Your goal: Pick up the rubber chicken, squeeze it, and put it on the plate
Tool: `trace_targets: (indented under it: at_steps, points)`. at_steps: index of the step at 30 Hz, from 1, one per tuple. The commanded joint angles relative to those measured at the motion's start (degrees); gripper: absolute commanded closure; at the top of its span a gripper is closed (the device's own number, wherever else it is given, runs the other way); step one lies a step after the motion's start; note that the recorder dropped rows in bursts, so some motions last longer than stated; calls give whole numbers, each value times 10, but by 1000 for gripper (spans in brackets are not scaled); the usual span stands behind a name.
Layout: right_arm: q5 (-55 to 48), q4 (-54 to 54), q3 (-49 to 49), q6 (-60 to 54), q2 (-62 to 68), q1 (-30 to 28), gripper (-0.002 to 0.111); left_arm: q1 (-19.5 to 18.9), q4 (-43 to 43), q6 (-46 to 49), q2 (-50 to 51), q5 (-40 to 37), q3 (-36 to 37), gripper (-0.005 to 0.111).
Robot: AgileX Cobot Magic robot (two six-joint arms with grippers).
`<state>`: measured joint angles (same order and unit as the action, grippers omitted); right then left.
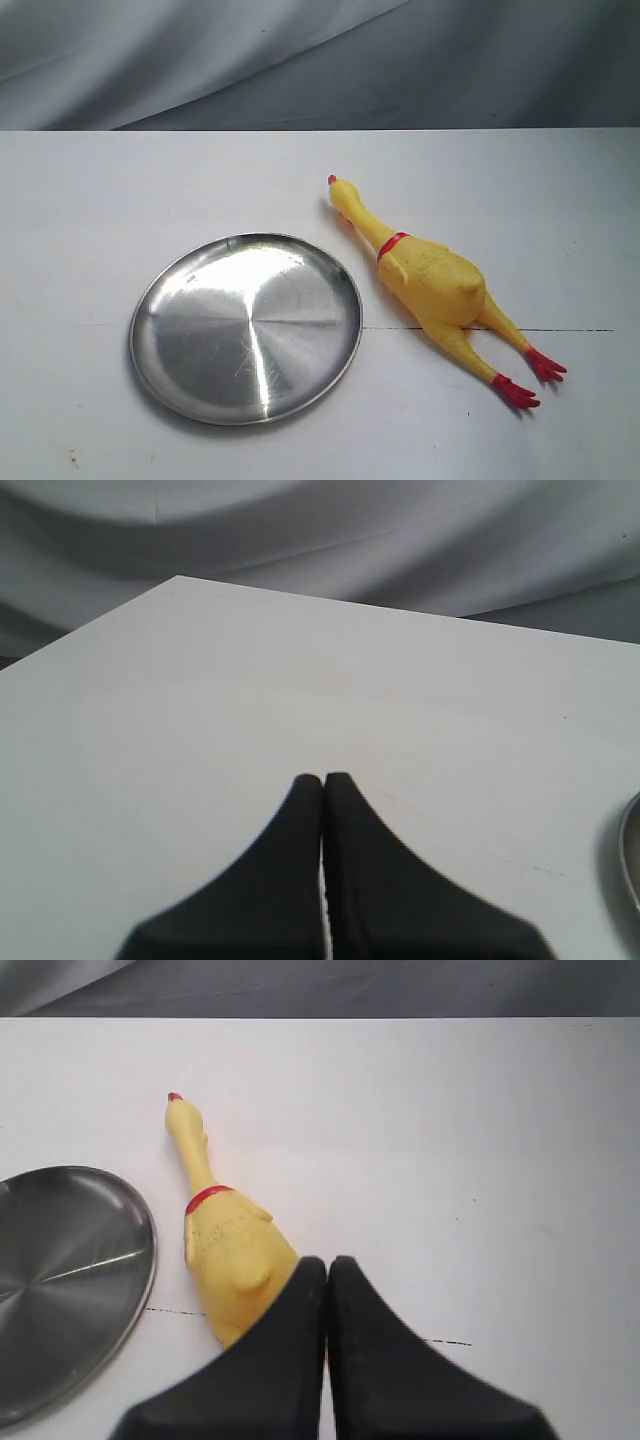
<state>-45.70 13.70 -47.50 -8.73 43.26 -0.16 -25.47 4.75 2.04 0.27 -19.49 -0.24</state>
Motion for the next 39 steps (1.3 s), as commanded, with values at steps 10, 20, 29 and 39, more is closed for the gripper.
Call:
trace_targets:
  at_steps: [10, 20, 29, 39]
  points:
    - [54, 19, -6, 3, 41, 76, 108, 3, 0, -2, -3, 8, 2, 107]
    - [59, 17, -6, 0, 69, 149, 108, 3, 0, -2, -3, 14, 2, 107]
    - [61, 18, -6, 0, 69, 156, 108, 3, 68, -5, -3, 269, 2, 107]
    - [59, -4, -6, 0, 69, 156, 108, 3, 68, -35, -3, 389, 2, 107]
